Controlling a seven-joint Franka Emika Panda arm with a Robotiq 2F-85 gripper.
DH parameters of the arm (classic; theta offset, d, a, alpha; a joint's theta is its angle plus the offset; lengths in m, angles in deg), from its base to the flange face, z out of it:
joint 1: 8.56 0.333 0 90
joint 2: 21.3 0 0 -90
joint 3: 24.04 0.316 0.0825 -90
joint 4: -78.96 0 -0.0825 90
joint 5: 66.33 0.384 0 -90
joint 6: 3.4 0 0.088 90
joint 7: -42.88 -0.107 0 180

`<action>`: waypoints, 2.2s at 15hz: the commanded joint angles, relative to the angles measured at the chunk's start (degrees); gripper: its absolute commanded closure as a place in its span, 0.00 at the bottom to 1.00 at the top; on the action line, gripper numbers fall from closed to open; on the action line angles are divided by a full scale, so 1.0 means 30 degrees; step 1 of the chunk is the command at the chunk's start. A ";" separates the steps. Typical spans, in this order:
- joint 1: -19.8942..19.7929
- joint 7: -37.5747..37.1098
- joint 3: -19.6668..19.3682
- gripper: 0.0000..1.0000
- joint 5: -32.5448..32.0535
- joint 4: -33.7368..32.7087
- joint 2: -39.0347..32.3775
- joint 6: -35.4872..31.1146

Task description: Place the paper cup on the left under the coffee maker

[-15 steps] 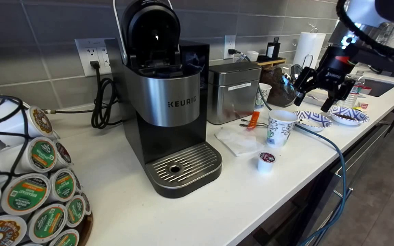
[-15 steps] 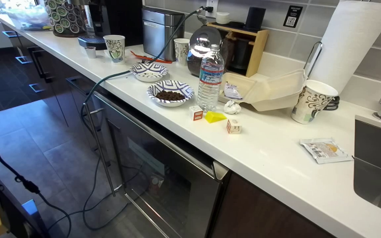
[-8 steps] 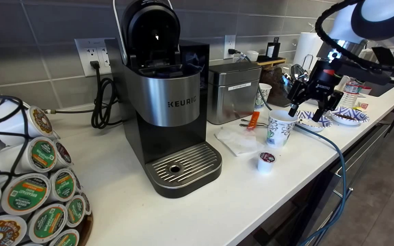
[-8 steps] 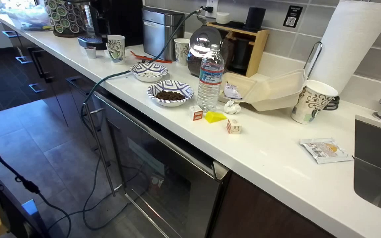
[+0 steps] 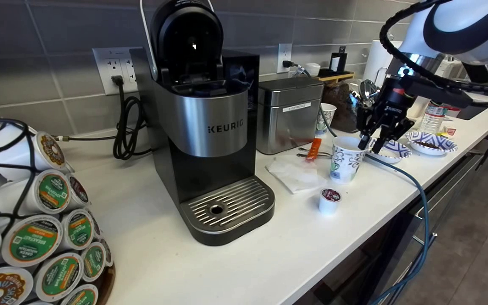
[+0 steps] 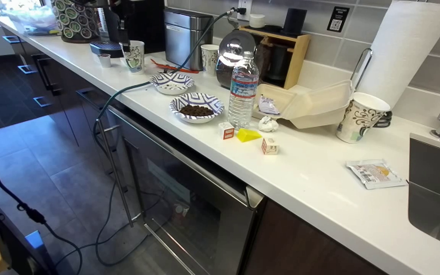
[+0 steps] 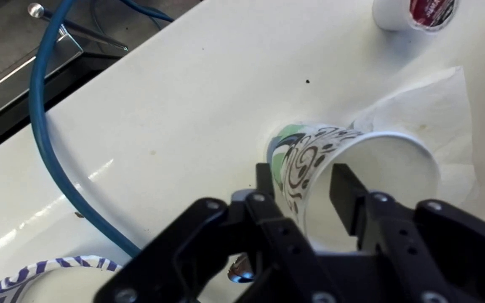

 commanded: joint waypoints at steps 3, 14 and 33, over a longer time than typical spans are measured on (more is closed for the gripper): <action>0.0479 -0.0337 -0.0397 1.00 0.0145 -0.0259 -0.0512 -0.0539; 0.1347 -0.0820 -0.0036 0.99 -0.1029 0.0894 0.3406 0.1858; 0.4103 0.0043 0.2950 0.99 -0.0606 -0.2297 0.1668 0.0647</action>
